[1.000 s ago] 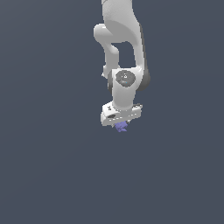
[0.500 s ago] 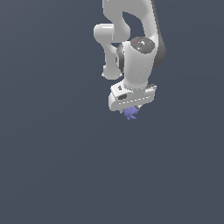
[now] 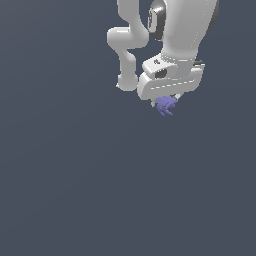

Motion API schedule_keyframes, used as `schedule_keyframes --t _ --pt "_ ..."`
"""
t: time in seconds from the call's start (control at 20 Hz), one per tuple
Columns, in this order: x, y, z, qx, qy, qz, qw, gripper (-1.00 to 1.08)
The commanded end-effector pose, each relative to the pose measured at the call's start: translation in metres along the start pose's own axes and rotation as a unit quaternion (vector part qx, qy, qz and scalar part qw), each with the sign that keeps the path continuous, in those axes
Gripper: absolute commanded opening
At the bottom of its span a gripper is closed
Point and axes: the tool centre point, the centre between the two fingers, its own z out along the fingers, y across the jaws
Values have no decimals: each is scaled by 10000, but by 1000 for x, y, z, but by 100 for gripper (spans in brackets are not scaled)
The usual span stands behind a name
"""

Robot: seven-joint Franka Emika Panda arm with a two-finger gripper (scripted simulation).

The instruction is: Pick up the object and move it to a goal position.

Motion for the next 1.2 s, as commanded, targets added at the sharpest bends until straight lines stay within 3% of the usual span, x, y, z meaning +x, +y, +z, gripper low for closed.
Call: schedule_keyframes --t 0.0,0.55,1.15 --pt "-1 -11 -27 0 -5 1 10000 -100" --pt "2 -53 -130 7 -4 6 10000 -100" --pt "6 -72 -177 9 -3 9 10000 -100"
